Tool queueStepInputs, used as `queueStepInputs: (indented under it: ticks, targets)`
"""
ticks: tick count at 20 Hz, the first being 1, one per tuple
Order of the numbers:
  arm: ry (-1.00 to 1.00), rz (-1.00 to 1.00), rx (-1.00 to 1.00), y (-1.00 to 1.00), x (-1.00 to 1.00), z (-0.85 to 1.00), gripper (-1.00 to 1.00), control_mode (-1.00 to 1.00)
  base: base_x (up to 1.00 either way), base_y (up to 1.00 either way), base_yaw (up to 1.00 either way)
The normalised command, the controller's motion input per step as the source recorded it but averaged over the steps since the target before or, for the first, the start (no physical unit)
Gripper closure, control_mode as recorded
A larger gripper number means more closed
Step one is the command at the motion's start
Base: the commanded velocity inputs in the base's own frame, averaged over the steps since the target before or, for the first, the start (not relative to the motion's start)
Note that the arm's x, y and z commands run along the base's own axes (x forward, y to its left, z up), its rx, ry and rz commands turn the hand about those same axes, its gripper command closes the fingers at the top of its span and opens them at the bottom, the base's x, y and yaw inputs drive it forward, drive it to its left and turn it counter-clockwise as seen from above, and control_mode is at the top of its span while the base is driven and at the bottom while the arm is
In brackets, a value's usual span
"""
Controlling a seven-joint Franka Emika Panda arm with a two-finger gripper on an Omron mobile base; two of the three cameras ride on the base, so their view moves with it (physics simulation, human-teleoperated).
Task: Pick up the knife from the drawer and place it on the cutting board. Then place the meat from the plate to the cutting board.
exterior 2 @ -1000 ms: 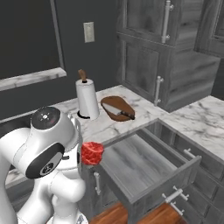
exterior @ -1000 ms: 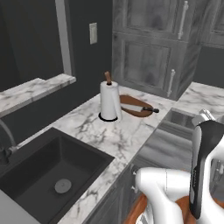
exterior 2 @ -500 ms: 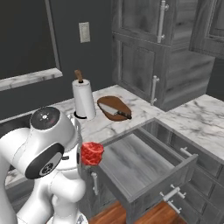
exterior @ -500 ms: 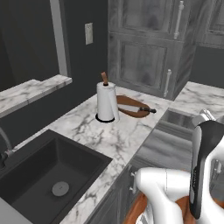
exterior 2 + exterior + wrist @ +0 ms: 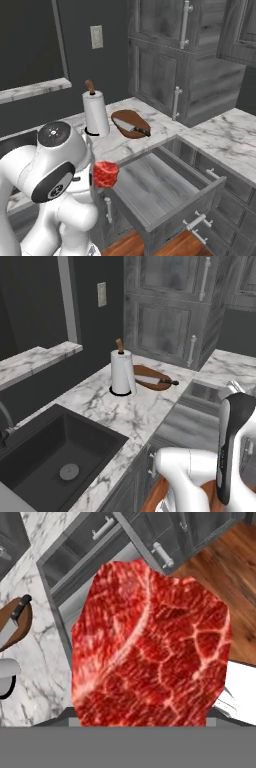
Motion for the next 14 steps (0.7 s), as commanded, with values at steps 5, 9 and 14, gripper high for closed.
queueStepInputs:
  ticks: [5,9,14]
  targets:
    - [0.02,0.09,0.01,0.00,0.85,-0.01,1.00,-1.00,0.00,0.00,0.00]
    - [0.01,0.09,0.04,0.00,1.00,0.00,1.00,-1.00,0.00,0.00,0.00]
    - [0.00,0.05,0.01,0.00,0.94,0.00,1.00,-1.00,0.00,0.00,0.00]
